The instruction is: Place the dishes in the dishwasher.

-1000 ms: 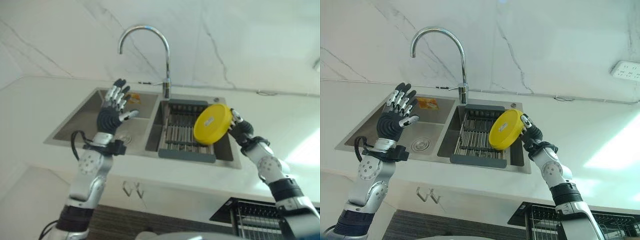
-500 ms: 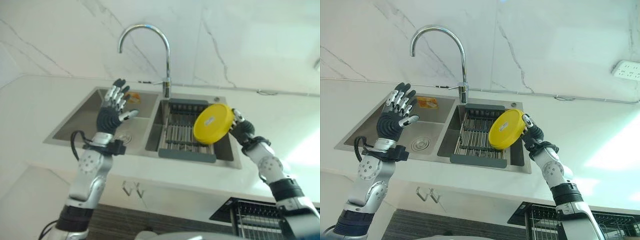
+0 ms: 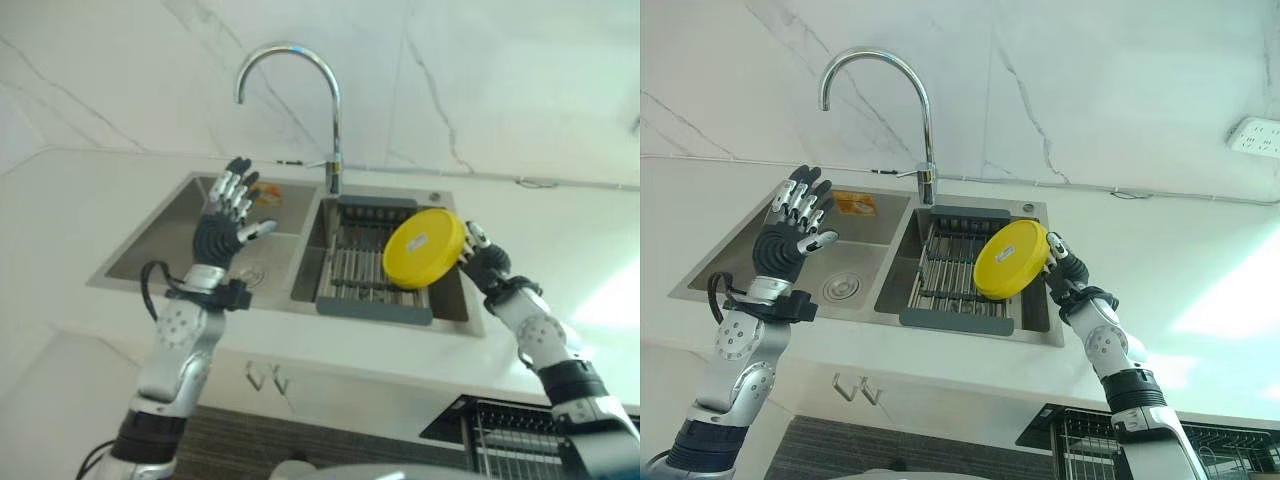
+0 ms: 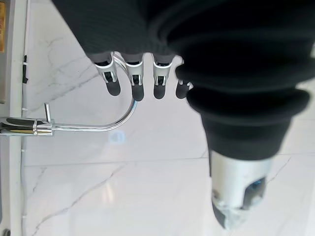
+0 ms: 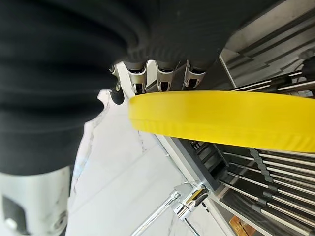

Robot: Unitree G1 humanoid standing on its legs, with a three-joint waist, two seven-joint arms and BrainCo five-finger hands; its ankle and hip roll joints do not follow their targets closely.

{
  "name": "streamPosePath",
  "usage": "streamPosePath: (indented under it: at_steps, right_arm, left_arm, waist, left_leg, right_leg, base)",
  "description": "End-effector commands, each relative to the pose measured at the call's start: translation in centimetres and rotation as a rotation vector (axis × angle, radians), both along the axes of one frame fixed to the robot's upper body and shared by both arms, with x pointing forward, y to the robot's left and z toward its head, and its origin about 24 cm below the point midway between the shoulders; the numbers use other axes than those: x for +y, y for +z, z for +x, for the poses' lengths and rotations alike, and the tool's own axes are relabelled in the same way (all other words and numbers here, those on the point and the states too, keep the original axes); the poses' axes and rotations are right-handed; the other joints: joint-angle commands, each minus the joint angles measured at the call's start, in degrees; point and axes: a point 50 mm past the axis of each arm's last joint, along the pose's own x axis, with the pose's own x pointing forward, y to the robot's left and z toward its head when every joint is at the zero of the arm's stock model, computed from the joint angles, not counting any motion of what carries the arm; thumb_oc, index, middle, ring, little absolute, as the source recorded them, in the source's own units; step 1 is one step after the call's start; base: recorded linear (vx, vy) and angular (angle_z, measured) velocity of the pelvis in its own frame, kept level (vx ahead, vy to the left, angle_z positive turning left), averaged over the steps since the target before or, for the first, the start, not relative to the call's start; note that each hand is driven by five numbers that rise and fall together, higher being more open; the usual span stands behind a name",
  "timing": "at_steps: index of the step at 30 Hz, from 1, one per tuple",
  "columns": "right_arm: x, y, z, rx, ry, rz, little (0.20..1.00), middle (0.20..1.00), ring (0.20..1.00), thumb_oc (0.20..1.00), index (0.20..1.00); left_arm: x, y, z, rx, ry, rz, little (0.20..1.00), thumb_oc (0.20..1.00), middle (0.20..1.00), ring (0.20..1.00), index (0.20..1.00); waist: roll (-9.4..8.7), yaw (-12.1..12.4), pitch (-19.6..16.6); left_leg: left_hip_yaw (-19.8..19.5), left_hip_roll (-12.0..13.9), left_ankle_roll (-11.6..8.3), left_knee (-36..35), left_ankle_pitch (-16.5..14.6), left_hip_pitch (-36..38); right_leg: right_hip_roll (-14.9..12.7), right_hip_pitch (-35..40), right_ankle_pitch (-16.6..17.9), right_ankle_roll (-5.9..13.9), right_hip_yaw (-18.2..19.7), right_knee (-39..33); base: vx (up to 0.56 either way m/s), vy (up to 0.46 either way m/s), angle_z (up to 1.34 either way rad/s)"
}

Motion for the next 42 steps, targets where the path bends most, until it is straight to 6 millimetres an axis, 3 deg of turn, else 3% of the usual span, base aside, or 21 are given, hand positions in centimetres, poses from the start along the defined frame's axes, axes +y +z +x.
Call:
streamPosePath:
  at_steps: [1, 17, 42]
  right_arm:
    - [0.1, 2.9, 1.4, -0.128, -0.028, 0.082, 1.0, 1.0, 1.0, 1.0, 1.0]
    - [1.0, 1.6, 1.4, -0.057, 0.025, 0.209, 1.0, 1.0, 1.0, 1.0, 1.0]
    - [1.4, 2.2, 3.0, -0.016, 0.075, 0.075, 1.0, 1.0, 1.0, 1.0, 1.0]
  left_arm:
    - [0.2, 2.1, 0.1, -0.109, -0.022, 0.034, 1.0, 1.0, 1.0, 1.0, 1.0]
    - [0.1, 2.0, 0.0, -0.099, -0.041, 0.035, 1.0, 1.0, 1.0, 1.0, 1.0]
    - [-0.3, 2.3, 0.6, -0.094, -0.055, 0.055, 1.0, 1.0, 1.0, 1.0, 1.0]
  waist:
    - [-2.42, 0.79, 0.11]
    - [-2.5, 1.35, 0.13]
    - [-2.9, 2.57, 0.07]
  left_leg:
    - [4.96, -0.41, 0.43, 0.39, -7.86, 4.66]
    - [4.77, -0.52, 0.46, 0.39, -7.89, 4.81]
    - [4.07, -0.71, 0.45, 0.39, -7.74, 4.8]
  right_leg:
    - [-0.72, 1.06, -2.95, -1.27, 2.18, 0.05]
    - [-0.77, 1.33, -2.95, -1.27, 1.99, 0.05]
    - [-0.74, 1.61, -2.91, -1.39, 1.62, 0.05]
  base:
    - [0.0, 0.0, 0.0]
    - [0.0, 0.0, 0.0]
    - [0.0, 0.0, 0.0]
